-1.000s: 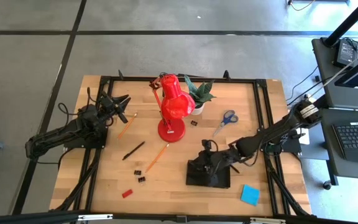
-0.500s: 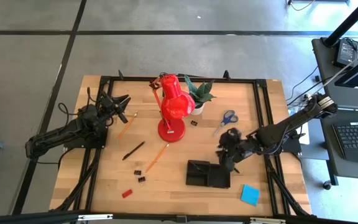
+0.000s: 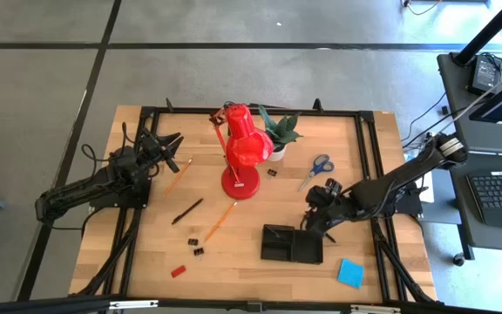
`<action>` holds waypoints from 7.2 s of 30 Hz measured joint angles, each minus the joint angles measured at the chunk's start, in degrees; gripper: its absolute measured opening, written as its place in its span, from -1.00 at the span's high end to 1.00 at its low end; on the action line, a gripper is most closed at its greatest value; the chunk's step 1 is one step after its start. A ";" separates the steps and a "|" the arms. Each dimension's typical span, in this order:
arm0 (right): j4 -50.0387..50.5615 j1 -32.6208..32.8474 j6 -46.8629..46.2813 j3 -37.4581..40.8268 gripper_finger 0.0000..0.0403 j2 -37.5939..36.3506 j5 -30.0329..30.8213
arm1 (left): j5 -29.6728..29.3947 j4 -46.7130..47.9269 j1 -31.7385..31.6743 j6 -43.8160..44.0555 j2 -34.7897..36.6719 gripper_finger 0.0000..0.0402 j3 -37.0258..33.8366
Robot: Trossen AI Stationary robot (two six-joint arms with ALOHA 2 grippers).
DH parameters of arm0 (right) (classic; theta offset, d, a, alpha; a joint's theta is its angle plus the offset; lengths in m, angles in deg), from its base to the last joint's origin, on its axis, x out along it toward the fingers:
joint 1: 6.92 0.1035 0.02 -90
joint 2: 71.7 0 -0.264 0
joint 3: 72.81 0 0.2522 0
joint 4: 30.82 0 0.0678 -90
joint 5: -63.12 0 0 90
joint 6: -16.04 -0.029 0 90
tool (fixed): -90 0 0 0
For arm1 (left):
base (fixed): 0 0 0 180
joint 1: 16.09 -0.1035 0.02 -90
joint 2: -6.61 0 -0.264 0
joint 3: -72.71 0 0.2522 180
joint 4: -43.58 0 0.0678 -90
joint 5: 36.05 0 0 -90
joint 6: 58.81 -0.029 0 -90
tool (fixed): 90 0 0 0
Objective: Pick and place office supplies into organizer
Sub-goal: Put the right black pen into the black desk organizer
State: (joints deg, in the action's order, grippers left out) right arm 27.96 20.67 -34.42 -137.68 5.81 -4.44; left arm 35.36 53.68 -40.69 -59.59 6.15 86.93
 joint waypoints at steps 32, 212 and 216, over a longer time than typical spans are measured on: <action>-2.41 -7.56 -15.77 3.10 0.18 9.51 -19.61 | 0.00 0.02 0.00 0.00 -0.12 0.63 0.01; -7.03 -15.10 7.53 6.45 0.80 8.39 -12.70 | -0.02 0.00 -0.01 0.00 -0.12 0.63 0.01; -6.79 -15.10 9.22 3.78 0.80 8.02 -12.10 | -0.02 0.02 0.00 0.00 -0.12 0.63 0.00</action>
State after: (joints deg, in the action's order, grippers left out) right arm 21.16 5.57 -25.19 -133.90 13.83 -16.54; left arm 35.34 53.71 -40.69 -59.59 6.03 86.92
